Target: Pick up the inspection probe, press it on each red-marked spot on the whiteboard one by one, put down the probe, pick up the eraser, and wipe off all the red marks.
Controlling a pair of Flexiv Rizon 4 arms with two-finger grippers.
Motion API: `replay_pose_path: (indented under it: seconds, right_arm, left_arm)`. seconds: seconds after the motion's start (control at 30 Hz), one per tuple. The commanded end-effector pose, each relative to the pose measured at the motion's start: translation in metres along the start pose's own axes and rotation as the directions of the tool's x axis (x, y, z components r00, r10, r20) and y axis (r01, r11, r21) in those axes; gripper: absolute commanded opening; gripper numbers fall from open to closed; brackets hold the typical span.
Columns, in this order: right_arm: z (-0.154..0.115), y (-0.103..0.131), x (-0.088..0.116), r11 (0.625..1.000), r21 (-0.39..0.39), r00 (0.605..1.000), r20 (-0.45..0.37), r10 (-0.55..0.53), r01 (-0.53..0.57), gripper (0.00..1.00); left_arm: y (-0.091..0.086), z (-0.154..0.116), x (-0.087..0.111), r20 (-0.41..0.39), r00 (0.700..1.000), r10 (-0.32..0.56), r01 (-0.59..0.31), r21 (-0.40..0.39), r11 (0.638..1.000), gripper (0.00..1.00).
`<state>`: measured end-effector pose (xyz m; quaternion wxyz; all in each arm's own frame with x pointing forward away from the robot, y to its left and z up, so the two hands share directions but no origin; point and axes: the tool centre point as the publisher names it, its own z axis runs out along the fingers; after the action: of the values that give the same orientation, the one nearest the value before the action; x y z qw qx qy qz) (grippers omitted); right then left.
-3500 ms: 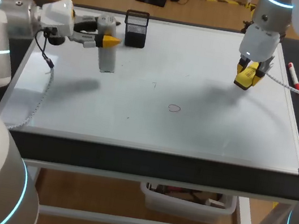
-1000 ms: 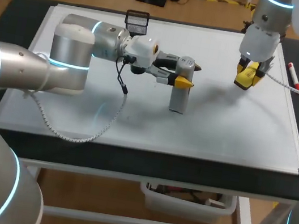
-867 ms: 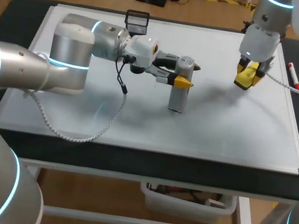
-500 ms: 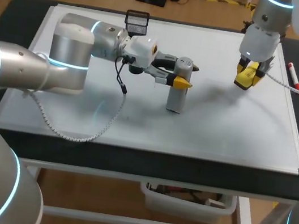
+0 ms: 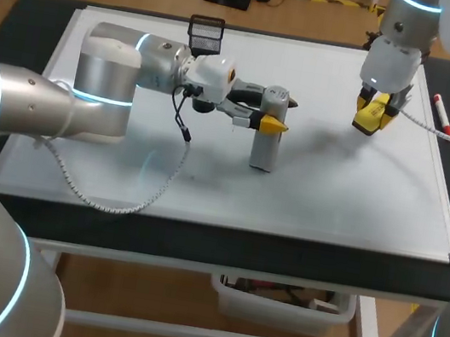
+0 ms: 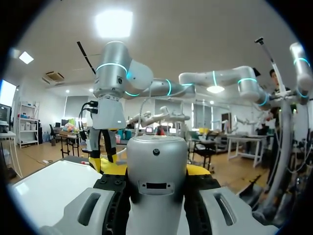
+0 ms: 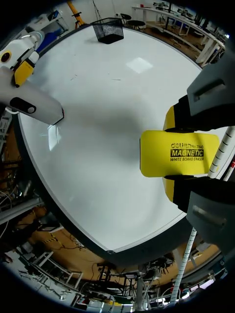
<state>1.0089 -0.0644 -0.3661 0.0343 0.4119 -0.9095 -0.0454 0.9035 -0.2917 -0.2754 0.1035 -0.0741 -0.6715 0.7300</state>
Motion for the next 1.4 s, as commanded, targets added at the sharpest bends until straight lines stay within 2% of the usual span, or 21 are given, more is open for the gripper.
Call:
replay_pose_path:
  seconds: [0.03, 0.43, 0.73, 1.17, 1.4]
  right_arm:
    - [-0.001, -0.001, 0.001, 1.0, 0.002, 1.0, -0.002, -0.002, 0.002, 0.0]
    - [-0.001, -0.001, 0.001, 1.0, 0.002, 1.0, -0.002, -0.002, 0.002, 0.0]
    - [-0.001, -0.001, 0.001, 1.0, 0.002, 1.0, -0.002, -0.002, 0.002, 0.0]
    - [-0.001, -0.001, 0.001, 1.0, 0.002, 1.0, -0.002, -0.002, 0.002, 0.0]
    - [-0.001, -0.001, 0.001, 1.0, 0.002, 1.0, -0.002, -0.002, 0.002, 0.0]
  left_arm:
    - [0.003, 0.0, -0.001, -0.002, 1.0, 0.0, 0.0, 0.0, 1.0, 0.0]
    - [0.0, 0.0, -0.001, 0.001, 1.0, 0.006, -0.006, -0.001, 1.0, 0.0]
    - [-0.03, -0.01, 0.008, 0.009, 1.0, 0.027, -0.027, 0.015, 1.0, 0.0]
    - [-0.059, -0.074, 0.002, 0.151, 0.984, 0.089, -0.093, 0.019, 0.995, 0.0]
    - [-0.064, -0.118, 0.004, 0.25, 0.963, 0.101, -0.109, 0.016, 0.994, 0.0]
